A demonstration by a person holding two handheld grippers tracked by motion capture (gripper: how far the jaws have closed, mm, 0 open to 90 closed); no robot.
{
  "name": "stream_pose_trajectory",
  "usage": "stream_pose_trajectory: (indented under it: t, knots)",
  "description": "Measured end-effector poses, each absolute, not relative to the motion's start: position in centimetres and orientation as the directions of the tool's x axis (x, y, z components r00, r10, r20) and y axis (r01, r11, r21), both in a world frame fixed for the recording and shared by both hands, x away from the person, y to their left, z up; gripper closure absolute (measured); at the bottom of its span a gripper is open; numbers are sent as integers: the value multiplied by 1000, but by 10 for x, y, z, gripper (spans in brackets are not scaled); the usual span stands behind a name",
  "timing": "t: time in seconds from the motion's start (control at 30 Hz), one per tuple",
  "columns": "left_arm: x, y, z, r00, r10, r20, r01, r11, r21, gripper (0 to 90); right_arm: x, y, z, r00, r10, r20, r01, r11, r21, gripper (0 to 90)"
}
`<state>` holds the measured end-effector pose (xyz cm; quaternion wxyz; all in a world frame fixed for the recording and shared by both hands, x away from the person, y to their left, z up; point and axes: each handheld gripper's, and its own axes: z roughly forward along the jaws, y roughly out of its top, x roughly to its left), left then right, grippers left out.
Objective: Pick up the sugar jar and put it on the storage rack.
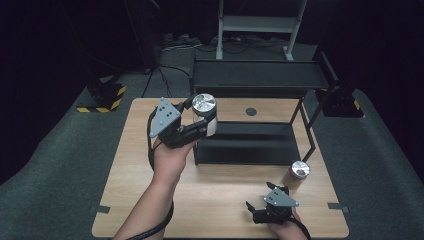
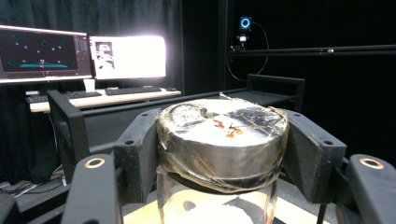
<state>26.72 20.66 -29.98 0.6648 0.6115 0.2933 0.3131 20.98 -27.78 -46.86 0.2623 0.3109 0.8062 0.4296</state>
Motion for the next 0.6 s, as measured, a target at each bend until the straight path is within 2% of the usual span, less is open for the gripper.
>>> stream_pose_trajectory:
  t: [0.6]
  knots:
    - [279, 194, -270, 625, 780, 20, -111, 64, 992, 343, 210, -280, -469, -671, 727, -150, 274, 430, 860, 0]
